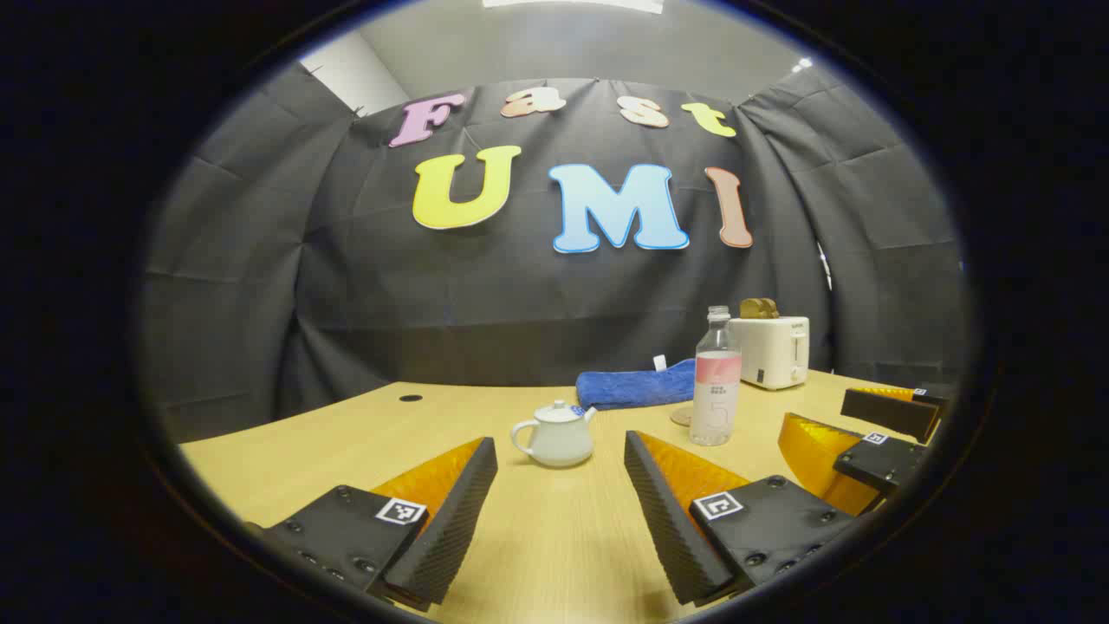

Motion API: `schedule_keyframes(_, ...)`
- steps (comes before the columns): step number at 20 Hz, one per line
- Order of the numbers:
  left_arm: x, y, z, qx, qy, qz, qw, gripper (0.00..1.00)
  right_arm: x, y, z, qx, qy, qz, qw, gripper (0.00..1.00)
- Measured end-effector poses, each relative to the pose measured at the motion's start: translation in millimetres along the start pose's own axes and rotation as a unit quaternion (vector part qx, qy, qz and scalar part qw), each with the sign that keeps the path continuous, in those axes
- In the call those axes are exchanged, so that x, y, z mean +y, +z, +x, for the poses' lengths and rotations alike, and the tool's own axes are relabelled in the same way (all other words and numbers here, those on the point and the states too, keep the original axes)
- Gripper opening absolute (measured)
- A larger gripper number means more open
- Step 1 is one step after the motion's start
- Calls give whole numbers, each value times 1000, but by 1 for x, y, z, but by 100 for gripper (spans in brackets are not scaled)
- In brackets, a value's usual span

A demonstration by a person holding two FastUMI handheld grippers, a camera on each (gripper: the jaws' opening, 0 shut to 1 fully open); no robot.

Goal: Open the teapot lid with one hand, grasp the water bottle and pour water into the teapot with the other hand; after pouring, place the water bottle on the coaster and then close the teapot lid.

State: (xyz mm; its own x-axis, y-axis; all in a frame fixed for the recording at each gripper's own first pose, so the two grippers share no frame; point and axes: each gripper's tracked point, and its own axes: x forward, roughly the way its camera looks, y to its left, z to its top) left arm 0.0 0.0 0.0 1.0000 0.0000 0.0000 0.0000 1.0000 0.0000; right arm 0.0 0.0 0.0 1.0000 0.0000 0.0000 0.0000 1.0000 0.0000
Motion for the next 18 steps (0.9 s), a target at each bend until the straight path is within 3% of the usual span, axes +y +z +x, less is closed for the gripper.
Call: schedule_keyframes(18, -1, 1, 0, 0, -3, 0, 1000, 100, 1, 0, 0, 0, 0, 0, 1000, 96)
